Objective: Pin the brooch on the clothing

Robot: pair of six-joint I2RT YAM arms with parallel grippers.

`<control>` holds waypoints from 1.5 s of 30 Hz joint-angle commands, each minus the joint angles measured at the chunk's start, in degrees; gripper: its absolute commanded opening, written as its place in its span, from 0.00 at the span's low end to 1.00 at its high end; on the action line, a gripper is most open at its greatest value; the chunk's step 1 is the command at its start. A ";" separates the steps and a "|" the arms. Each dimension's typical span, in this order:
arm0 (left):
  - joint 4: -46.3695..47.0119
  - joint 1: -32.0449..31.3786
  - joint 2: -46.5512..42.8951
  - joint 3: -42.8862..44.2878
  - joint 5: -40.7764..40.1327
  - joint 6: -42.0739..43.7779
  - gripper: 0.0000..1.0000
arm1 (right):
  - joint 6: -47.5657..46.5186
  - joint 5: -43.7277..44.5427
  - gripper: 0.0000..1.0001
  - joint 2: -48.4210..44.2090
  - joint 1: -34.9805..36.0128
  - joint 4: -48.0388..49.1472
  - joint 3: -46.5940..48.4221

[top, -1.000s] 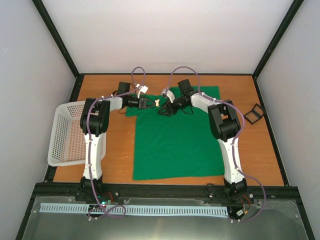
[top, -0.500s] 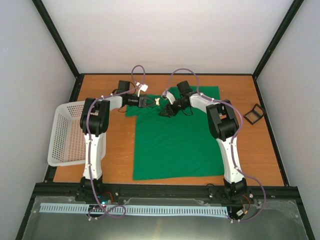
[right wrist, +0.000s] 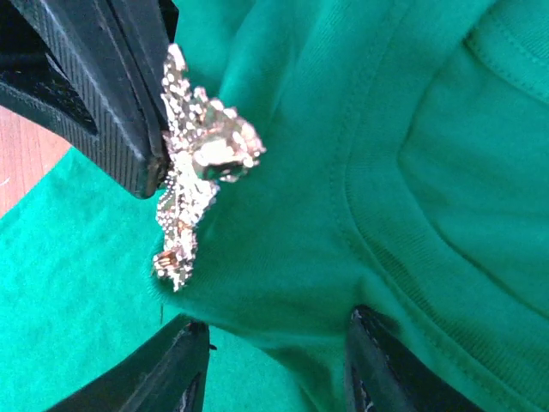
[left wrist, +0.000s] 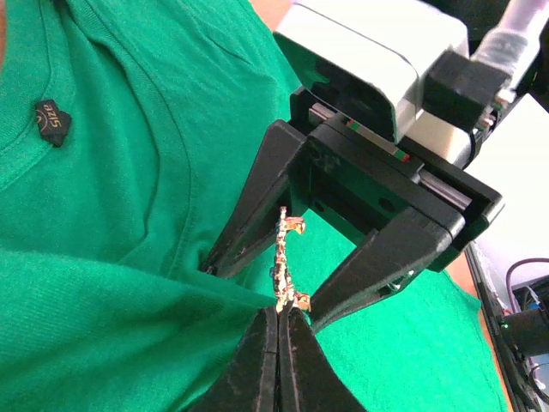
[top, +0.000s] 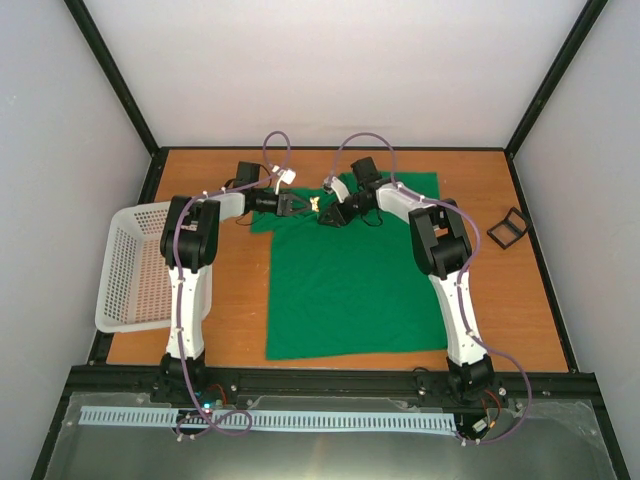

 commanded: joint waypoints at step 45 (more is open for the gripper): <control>6.43 -1.25 -1.16 -4.77 1.67 -2.12 0.01 | 14.17 -14.34 0.48 -0.09 -0.59 19.53 -5.19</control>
